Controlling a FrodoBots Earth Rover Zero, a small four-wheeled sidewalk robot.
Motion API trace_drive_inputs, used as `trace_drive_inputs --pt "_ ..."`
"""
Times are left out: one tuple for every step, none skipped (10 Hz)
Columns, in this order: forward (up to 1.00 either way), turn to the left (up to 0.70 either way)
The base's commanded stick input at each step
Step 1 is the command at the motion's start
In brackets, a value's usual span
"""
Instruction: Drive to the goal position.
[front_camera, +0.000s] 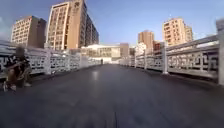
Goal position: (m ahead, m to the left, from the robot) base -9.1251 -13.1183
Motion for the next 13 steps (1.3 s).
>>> trace_drive_inputs --pt "0.45 0.00" --pt "0.45 0.00" --pt "0.45 0.00" --pt "0.45 0.00" --pt "0.45 0.00" --pt "0.45 0.00" --pt "0.45 0.00" --pt "0.45 0.00" --pt "0.45 0.00" --pt "0.45 0.00" --pt "0.45 0.00" --pt "0.45 0.00" --pt "0.45 0.00"
